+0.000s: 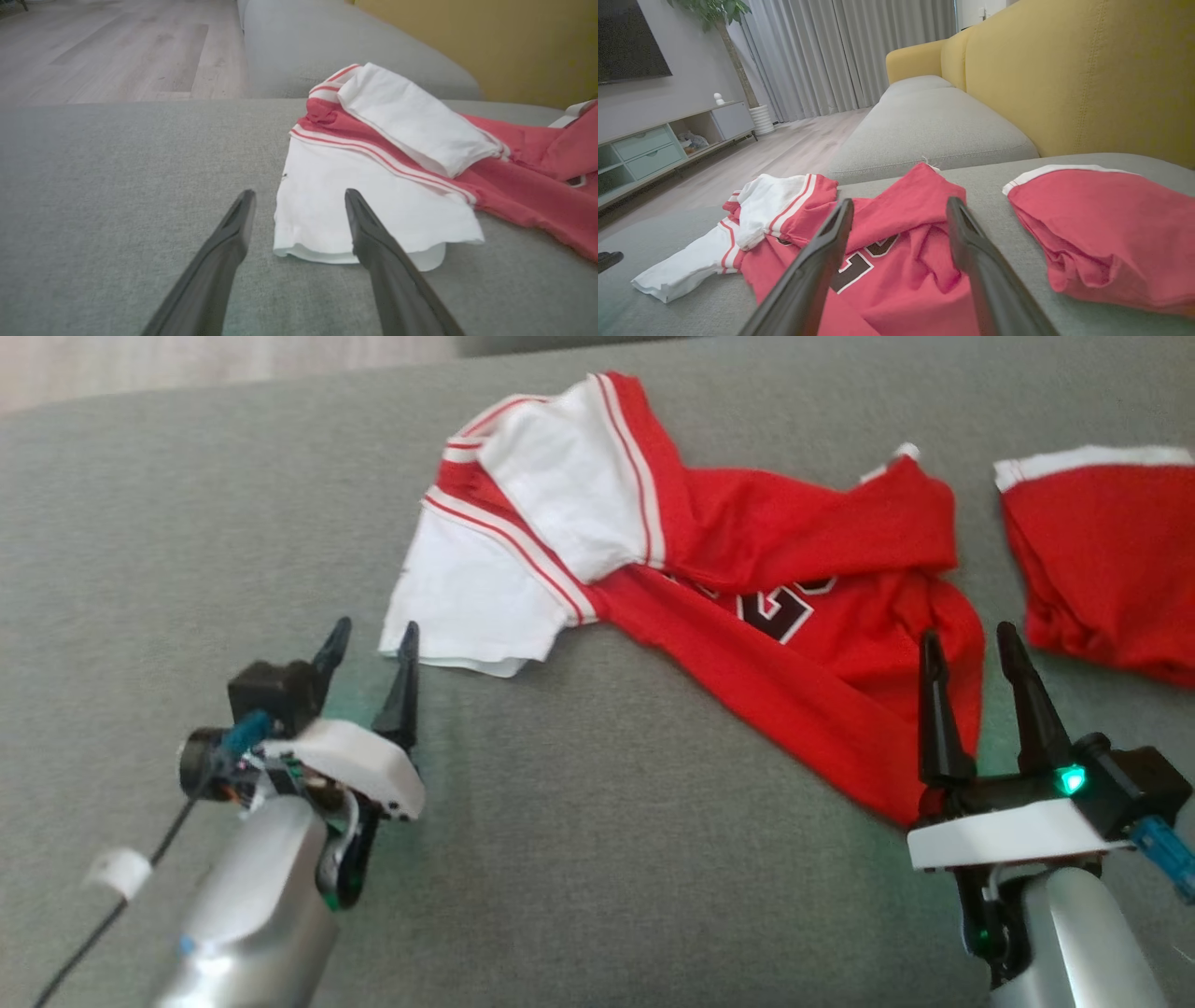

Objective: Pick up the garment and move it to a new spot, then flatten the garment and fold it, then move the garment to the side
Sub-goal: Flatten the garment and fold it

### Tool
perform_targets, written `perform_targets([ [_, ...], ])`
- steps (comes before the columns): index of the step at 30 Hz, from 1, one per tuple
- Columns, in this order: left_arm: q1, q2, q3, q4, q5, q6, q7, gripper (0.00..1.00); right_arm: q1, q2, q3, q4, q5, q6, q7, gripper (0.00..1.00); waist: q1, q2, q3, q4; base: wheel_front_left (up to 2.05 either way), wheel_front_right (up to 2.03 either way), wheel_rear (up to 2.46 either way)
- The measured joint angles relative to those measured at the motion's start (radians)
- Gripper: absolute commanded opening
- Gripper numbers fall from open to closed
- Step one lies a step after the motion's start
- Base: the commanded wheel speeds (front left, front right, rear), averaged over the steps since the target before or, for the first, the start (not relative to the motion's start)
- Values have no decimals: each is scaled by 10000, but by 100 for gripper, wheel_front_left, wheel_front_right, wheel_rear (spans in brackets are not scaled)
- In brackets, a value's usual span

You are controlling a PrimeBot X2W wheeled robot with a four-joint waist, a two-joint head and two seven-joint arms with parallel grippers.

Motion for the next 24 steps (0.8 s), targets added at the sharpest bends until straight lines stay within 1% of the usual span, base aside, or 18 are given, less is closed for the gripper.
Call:
perform_targets([
  [4, -517, 63, 17, 1012, -23, 13, 451, 100, -142, 0, 36, -8, 84, 0, 0, 100, 0, 0, 259, -323, 0, 0, 0],
  [9, -945, 142, 75, 1845, -31, -6, 497, 100, -256, -2, -10, -8, 174, 0, 0, 100, 0, 0, 504, -647, 0, 0, 0],
  [10, -1034, 142, 63, 1952, -29, -84, 497, 100, -264, -2, -12, -2, 174, 0, 0, 100, 0, 0, 538, -689, 0, 0, 0],
  [13, -1316, 148, 56, 2274, -29, -105, 510, 100, -305, -2, -2, 19, 176, 0, 0, 100, -1, 0, 590, -792, 0, 0, 0],
  [17, -1482, 159, -111, 2608, -29, -360, 673, 100, -308, -2, -31, 23, 267, 0, 0, 100, -2, 0, 572, -868, 0, 0, 0],
  [18, -1524, 159, -144, 2669, -29, -445, 777, 96, -308, -2, -40, 23, 267, 0, 0, 100, -3, 0, 562, -867, 0, 0, 0],
  [19, -1570, 161, -180, 2723, -29, -527, 840, 37, -308, -2, -52, 29, 267, 0, 0, 100, -2, 0, 549, -861, 0, 0, 0],
  [20, -1603, 159, -221, 2761, -29, -587, 861, 0, -308, -2, -52, 40, 267, 0, 0, 100, -2, 0, 529, -852, 0, 0, 0],
  [24, -1596, 119, -307, 2859, -33, -621, 796, 0, -307, 0, -88, 65, 265, 0, 0, 100, -2, 0, 440, -828, 0, 0, 0],
])
